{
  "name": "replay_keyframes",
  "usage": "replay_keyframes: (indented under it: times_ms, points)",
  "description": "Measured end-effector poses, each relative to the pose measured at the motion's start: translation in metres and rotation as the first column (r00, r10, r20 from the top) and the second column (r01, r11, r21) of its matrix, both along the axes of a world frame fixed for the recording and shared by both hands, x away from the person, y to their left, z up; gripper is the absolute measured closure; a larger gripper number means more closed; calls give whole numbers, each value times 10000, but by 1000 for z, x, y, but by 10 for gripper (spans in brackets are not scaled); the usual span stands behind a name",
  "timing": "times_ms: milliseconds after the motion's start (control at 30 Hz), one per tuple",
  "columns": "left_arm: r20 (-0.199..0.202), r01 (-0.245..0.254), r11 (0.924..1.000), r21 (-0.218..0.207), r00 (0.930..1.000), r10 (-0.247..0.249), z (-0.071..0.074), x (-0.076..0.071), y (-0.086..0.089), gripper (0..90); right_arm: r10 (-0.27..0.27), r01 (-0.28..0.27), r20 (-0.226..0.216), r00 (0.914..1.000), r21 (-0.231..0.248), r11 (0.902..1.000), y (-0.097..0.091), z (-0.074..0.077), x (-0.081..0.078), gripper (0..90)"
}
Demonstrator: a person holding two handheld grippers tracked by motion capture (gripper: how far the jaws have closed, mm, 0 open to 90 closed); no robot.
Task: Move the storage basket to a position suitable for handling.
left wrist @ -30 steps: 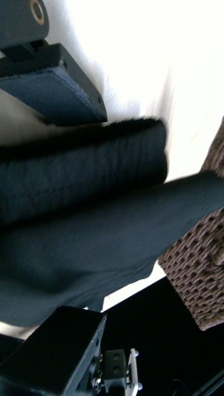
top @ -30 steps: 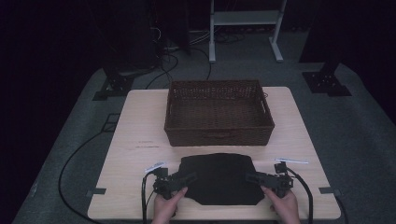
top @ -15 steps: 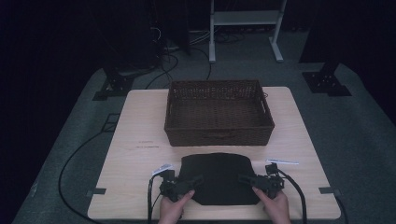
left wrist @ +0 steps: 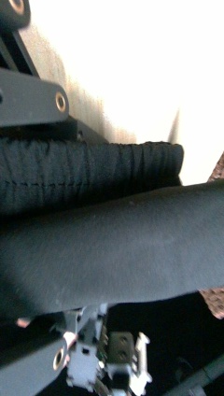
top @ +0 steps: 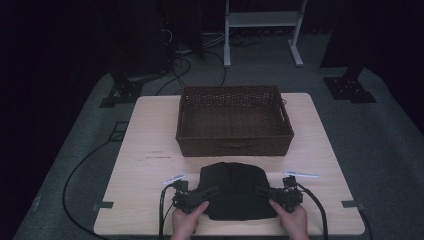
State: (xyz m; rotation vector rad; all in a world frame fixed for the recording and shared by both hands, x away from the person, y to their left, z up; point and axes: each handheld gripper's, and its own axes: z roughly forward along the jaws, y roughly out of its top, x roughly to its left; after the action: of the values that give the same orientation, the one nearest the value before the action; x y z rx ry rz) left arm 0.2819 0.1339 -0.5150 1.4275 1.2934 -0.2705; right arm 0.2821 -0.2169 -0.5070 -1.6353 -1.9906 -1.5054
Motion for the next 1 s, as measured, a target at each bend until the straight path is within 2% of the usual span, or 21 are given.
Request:
replay_keyframes:
  times_ms: [33, 67, 233, 667, 867, 933, 1000]
  points:
    - [-208, -57, 9995, -314, 9998, 51, -1, 0, 2, 403, -18, 18, -14, 10000, 99, 9999, 0, 0, 0, 740]
    - [-259, -103, 9990, -443, 9996, 91, -2, 0, 2, 413, -63, 65, -68, 10000, 246, 9997, -1, 1, 0, 743]
    - [-113, -174, 9962, -849, 9998, 165, 3, 0, 5, 468, -203, 195, 126, 9997, 645, 9977, 0, 5, -1, 750]
    - [351, -300, 9954, -905, 9988, 333, 20, 0, 14, 512, -104, 39, 400, 9991, 1592, 9872, 4, 21, -3, 751]
    - [644, -178, 9912, -1310, 9976, 265, 34, -3, 15, 515, -103, -7, 559, 9984, 1931, 9812, 2, 32, -5, 751]
    - [685, -188, 9884, -1507, 9972, 294, 39, -3, 15, 515, -127, -36, 800, 9967, 2003, 9797, 1, 39, -6, 751]
    - [889, -135, 9872, -1588, 9957, 279, 48, -4, 15, 515, -132, -85, 1071, 9942, 1996, 9798, 1, 48, -8, 751]
